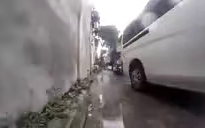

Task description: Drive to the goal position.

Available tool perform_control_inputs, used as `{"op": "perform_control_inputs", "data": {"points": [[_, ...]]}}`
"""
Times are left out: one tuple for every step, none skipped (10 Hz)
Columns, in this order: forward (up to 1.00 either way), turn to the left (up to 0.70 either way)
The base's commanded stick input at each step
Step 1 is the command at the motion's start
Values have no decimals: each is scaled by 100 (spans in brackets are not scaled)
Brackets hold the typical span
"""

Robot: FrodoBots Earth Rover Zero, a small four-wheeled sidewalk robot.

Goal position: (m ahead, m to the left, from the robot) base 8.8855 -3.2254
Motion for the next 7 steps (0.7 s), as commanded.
{"op": "perform_control_inputs", "data": {"points": [[0, 0], [0, 0], [1, 0], [18, 0], [72, 0], [99, 0], [99, 33]]}}
